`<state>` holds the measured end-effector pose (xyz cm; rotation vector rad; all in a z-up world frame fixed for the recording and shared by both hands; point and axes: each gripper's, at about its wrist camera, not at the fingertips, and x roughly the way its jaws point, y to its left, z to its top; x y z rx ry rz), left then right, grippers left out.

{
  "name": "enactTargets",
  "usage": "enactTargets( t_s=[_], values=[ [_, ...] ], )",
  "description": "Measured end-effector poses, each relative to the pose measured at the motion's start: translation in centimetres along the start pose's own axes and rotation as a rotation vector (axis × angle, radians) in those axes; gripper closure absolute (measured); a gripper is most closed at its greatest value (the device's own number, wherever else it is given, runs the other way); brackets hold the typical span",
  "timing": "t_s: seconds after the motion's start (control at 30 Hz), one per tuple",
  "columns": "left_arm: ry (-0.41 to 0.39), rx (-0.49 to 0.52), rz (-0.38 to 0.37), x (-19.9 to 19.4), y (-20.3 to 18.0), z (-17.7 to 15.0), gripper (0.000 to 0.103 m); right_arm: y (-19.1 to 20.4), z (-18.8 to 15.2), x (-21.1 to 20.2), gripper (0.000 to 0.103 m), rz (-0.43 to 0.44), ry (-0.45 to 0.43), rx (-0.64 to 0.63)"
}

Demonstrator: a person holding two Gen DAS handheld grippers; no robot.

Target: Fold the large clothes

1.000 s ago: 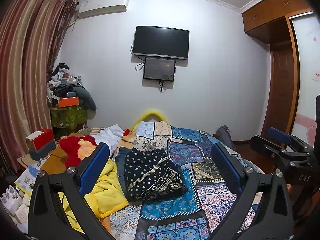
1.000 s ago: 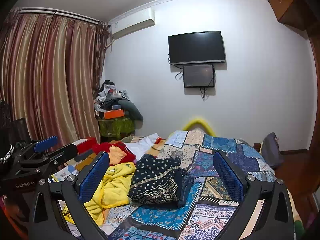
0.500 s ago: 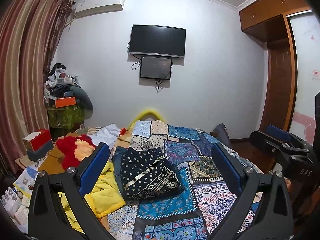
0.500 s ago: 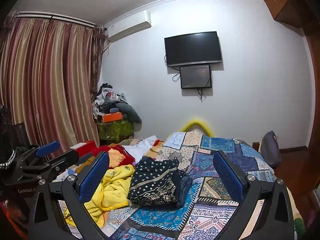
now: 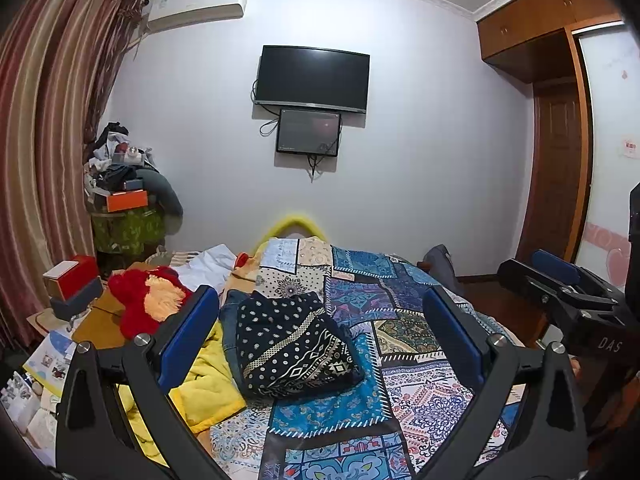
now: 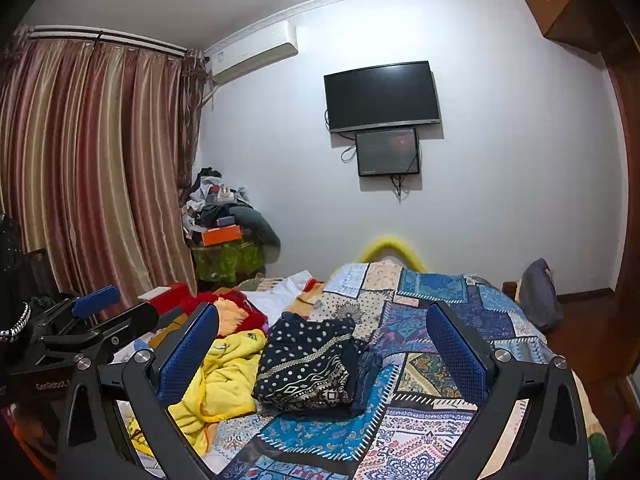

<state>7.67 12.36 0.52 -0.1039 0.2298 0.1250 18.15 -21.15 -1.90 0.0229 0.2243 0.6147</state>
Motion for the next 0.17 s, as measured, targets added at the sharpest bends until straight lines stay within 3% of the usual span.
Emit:
enactTargets(
  t_s=[0.17],
  values=[
    [0.009, 0.012, -0.001, 0.25, -0.09, -0.09, 0.0, 0.13, 0.01, 0.19, 0.0, 0.002, 0.008, 0.008]
  ],
)
